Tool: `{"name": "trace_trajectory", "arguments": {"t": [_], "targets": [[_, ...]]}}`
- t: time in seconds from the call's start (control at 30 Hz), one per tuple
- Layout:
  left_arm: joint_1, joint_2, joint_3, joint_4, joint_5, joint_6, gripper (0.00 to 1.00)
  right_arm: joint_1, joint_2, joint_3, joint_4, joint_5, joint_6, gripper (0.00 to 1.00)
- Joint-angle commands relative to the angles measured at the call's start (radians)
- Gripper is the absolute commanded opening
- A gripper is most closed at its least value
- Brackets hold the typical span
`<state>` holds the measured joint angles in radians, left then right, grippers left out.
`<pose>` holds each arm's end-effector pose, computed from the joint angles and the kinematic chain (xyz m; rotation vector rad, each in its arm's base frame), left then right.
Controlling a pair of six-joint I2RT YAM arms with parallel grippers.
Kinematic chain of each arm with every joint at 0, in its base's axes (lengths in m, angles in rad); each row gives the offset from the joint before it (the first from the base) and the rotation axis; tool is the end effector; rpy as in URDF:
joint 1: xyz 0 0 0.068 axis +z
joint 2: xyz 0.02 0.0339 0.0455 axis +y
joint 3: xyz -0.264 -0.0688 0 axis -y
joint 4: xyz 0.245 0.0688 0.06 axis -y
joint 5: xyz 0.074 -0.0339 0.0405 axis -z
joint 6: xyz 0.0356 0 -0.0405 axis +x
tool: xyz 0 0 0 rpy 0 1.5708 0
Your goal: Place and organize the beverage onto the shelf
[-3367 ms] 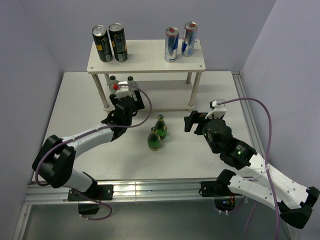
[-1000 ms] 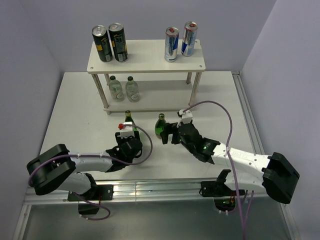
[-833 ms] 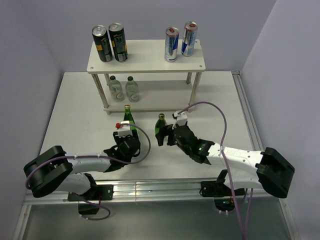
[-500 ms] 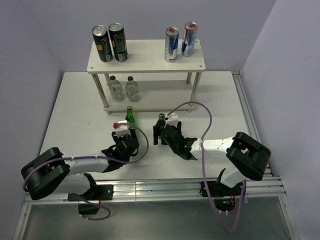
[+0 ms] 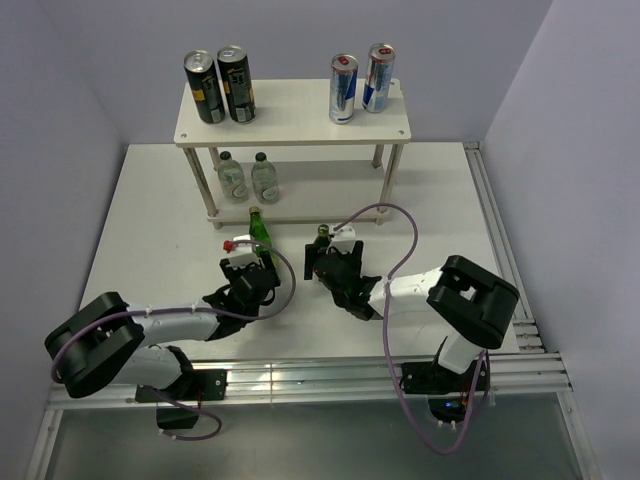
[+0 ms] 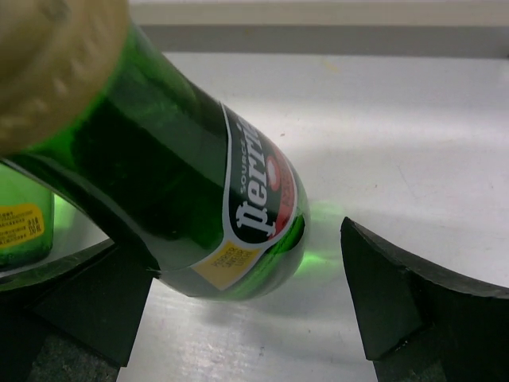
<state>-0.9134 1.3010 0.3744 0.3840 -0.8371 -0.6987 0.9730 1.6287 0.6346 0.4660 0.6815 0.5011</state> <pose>0.1606 -0.1647 0.1576 -0.2667 1.9098 -0.1861 0.1913 0.2411 0.1532 -0.0694 1.9795 0.2396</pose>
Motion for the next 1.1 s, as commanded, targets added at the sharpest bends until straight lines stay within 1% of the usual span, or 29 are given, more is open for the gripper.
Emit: {"name": "trace_trajectory", "arguments": {"t": [0.0,0.03,0.1,0.23,0.37,0.47,0.57,0.6,0.63,0.67,0.7,0.77,0.8,0.83,0.87,0.93,1.07], "targets": [[0.018,0.023,0.031,0.001,0.039,-0.018,0.73,0.006,0.002,0.04,0.101,0.104,-0.013,1.0],[0.018,0.032,0.032,-0.005,0.043,-0.021,0.77,0.006,0.002,0.042,0.108,0.111,-0.024,1.0],[0.019,0.044,0.037,-0.013,0.052,-0.03,0.8,0.006,0.0,0.045,0.123,0.122,-0.027,1.0],[0.019,0.064,0.055,-0.033,0.059,-0.036,0.84,0.006,0.003,0.06,0.141,0.136,-0.059,0.99],[0.024,0.047,0.072,-0.048,0.061,-0.024,0.87,0.006,0.029,0.077,0.172,0.153,-0.084,0.98],[0.036,0.029,0.077,-0.056,0.073,-0.015,0.87,0.004,0.059,0.091,0.175,0.168,-0.098,0.94],[0.048,0.007,0.072,-0.065,0.075,-0.013,0.87,0.001,0.085,0.112,0.166,0.17,-0.093,0.87],[0.05,0.001,0.07,-0.065,0.075,-0.015,0.86,0.0,0.1,0.119,0.16,0.171,-0.09,0.82],[0.054,-0.003,0.067,-0.062,0.078,-0.016,0.86,-0.002,0.108,0.122,0.157,0.173,-0.085,0.72],[0.056,-0.003,0.061,-0.06,0.078,-0.016,0.86,-0.003,0.12,0.123,0.157,0.177,-0.084,0.66],[0.057,-0.006,0.06,-0.059,0.078,-0.016,0.86,-0.003,0.125,0.128,0.148,0.182,-0.076,0.53],[0.061,-0.006,0.055,-0.059,0.078,-0.018,0.85,-0.003,0.135,0.129,0.14,0.19,-0.072,0.39],[0.062,-0.009,0.054,-0.059,0.076,-0.018,0.85,-0.003,0.135,0.134,0.129,0.196,-0.064,0.21],[0.064,-0.011,0.052,-0.057,0.076,-0.018,0.85,-0.005,0.137,0.137,0.123,0.197,-0.064,0.14],[0.064,-0.011,0.051,-0.054,0.076,-0.018,0.85,-0.003,0.135,0.137,0.119,0.205,-0.064,0.08],[0.065,-0.014,0.049,-0.051,0.075,-0.016,0.84,-0.005,0.129,0.142,0.105,0.208,-0.064,0.0],[0.067,-0.02,0.043,-0.046,0.072,-0.016,0.84,-0.005,0.082,0.146,0.088,0.23,-0.076,0.0]]}}
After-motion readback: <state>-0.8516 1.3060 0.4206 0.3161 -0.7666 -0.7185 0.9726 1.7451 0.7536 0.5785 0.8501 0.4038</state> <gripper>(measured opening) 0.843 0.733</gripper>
